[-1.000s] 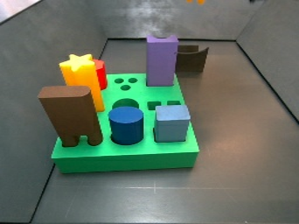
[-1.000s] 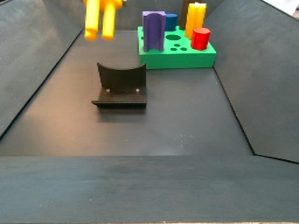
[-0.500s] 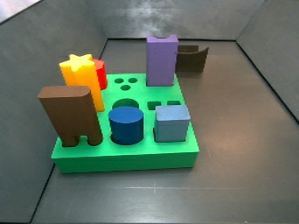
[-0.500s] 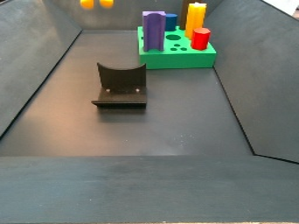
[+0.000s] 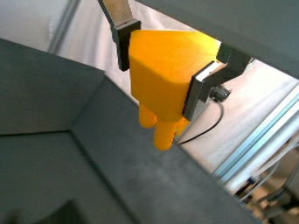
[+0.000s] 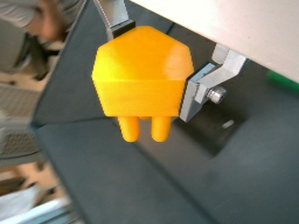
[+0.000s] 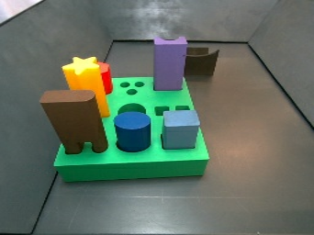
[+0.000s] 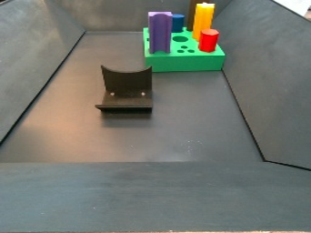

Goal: Pick up the 3 prong object. Move up. Place the 3 prong object on the fixture. Regrasp the 3 prong object. Move to above the board. Insert the 3 prong object.
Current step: Move to above the board, then insert the 3 prong object.

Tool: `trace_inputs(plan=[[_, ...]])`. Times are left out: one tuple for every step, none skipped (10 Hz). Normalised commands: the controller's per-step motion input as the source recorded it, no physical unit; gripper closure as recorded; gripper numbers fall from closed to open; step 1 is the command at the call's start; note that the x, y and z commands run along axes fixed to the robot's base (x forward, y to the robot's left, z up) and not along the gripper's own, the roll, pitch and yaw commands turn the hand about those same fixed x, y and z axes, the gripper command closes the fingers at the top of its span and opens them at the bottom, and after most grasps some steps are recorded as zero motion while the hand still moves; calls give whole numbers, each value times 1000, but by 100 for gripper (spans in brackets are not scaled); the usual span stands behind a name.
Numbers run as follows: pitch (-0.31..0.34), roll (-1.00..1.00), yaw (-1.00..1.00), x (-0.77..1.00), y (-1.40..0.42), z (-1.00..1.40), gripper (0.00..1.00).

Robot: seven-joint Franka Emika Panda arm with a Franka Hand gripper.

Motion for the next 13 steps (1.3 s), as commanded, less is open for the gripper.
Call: trace_inputs(plan=[[103,-1000,-133,-557,-1000,49,100],[93,-1000,-127,-579,-1000,37,100],[91,-1000,-124,-591,-1000,42,100],[88,-1000,-119,-608,-1000,50,100],[84,-1000,-113,-628,-1000,47,100],[75,-1000,-104,-667,-1000,52,100],[57,-1000,-94,-711,-1000,56,100],[33,-1000,-85,-676,-875,48,100],[-3,-955,-71,-502,-576,37,100],[-36,-665,-35,-300,-243,19,100],[-51,-470,-16,-189,-90,8,100],[-50,-286,-11,-113,-44,7,100],[0,0,0,0,0,-17,100]])
